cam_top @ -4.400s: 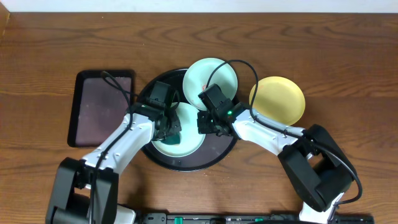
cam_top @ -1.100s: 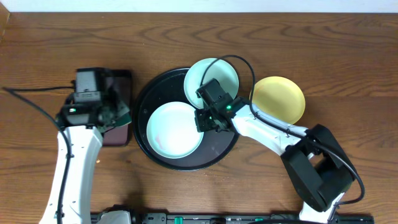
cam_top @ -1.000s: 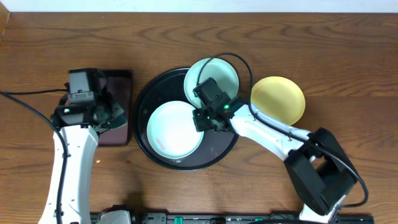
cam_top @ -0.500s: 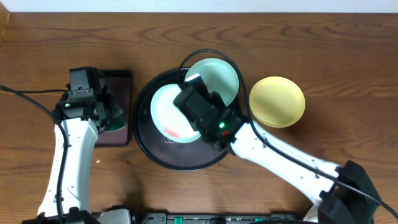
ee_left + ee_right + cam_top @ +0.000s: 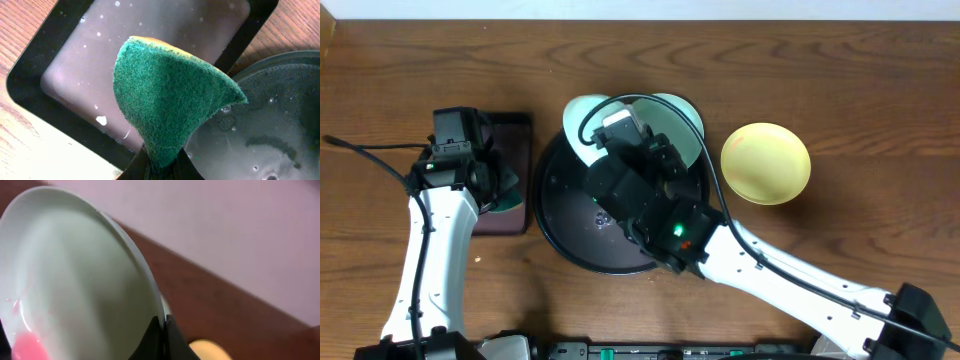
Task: Clean dirty plates on tray and stack at the side
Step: 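Lift the pale green plate off the round tray with the right gripper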
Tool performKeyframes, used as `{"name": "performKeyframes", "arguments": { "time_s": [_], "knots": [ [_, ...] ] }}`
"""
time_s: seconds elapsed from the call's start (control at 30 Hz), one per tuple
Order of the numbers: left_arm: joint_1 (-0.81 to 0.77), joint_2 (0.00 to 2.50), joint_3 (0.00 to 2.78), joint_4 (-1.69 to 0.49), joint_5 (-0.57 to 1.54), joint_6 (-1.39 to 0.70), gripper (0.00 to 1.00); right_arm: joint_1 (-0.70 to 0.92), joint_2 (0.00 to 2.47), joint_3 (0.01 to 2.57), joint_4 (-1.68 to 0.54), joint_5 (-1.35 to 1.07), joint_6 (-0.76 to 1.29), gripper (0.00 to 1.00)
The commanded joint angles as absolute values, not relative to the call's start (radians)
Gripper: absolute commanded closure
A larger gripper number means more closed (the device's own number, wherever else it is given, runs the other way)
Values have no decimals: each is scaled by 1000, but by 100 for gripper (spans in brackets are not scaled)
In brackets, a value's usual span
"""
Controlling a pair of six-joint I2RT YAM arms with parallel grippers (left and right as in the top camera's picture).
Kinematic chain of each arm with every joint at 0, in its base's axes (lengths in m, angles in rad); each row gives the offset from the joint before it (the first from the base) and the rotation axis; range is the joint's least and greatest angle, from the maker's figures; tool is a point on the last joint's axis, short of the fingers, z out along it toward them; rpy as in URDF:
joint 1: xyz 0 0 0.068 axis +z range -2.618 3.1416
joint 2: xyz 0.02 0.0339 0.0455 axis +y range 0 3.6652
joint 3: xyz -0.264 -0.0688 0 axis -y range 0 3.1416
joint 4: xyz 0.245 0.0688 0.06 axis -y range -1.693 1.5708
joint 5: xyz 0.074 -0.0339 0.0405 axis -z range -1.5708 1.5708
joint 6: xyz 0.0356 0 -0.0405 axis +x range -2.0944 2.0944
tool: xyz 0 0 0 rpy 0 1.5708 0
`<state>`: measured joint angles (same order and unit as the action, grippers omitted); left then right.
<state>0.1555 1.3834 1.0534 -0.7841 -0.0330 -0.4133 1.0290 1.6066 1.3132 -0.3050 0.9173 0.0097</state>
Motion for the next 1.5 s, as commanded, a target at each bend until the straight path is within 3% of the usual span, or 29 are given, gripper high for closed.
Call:
{"name": "performKeyframes", "arguments": {
  "time_s": [0.0, 0.43, 0.7, 0.93, 1.17, 1.47],
  "knots": [
    [159, 1385, 1049, -786, -44, -393, 93, 1042, 1561, 1336, -245, 1061, -114, 99],
    [159, 1385, 1049, -786, -44, -393, 93, 1042, 1540, 1336, 137, 1155, -468, 99],
    [159, 1385, 1049, -786, -44, -393, 92, 1042, 1540, 1335, 179, 1155, -508, 99],
    [159, 1385, 1049, -786, -44, -393, 92, 1040, 1541, 1335, -102, 1091, -223, 99],
    [159, 1385, 1049, -785, -44, -394, 93, 994, 1558, 1328, -513, 603, 198, 99],
    [159, 1385, 1049, -788, -44, -394, 93, 825, 1572, 1328, -583, 103, 304, 99]
  ]
}}
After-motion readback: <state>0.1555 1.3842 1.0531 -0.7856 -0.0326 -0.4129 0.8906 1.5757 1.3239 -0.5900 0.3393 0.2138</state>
